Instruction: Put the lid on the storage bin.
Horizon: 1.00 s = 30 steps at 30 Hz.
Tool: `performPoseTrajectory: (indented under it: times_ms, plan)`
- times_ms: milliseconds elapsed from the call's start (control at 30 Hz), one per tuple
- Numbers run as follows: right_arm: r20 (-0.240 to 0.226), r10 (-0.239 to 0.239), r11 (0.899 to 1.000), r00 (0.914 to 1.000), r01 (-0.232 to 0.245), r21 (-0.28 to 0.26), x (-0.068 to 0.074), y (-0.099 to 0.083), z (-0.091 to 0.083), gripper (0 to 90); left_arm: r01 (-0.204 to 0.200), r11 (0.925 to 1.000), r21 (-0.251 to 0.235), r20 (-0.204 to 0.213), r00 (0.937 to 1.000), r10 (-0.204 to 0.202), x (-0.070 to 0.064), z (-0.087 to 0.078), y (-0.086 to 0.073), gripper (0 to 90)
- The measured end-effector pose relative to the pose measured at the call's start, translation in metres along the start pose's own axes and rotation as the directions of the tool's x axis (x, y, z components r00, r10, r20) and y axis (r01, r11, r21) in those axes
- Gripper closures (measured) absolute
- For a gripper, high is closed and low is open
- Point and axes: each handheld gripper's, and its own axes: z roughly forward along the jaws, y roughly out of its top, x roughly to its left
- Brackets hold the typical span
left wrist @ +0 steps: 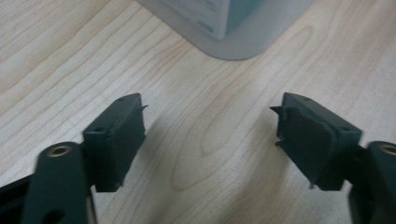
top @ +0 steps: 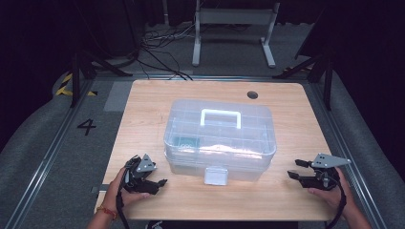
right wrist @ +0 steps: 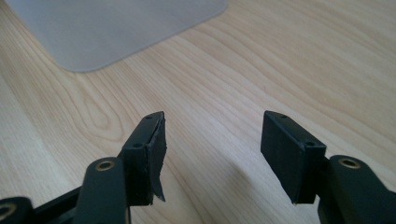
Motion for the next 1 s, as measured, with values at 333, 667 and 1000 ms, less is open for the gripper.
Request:
performPoseTrajectory:
  times_ms: [333, 667, 1000]
  plan:
    - [-0.004, 0.035, 0.999, 0.9994, -0.034, 0.017, -0.0049, -0.0137, 0.0081, 31.9, 0.036, 0.9972, -0.065, 0.0, 0.9994, -0.036, 0.0001, 0.0016, -0.0089, 13.3]
    - [0.016, 0.047, 0.999, 0.9988, -0.047, 0.015, -0.0036, -0.0143, 0.0086, 28.2, 0.046, 0.9967, -0.066, -0.012, 0.9988, -0.047, -0.0013, 0.0017, -0.0087, 13.5]
    - [0.033, 0.072, 0.997, 0.9969, -0.073, 0.022, -0.0032, -0.0144, 0.0087, 25.6, 0.046, 0.9968, -0.065, -0.011, 0.9988, -0.047, -0.0013, 0.0017, -0.0086, 13.4]
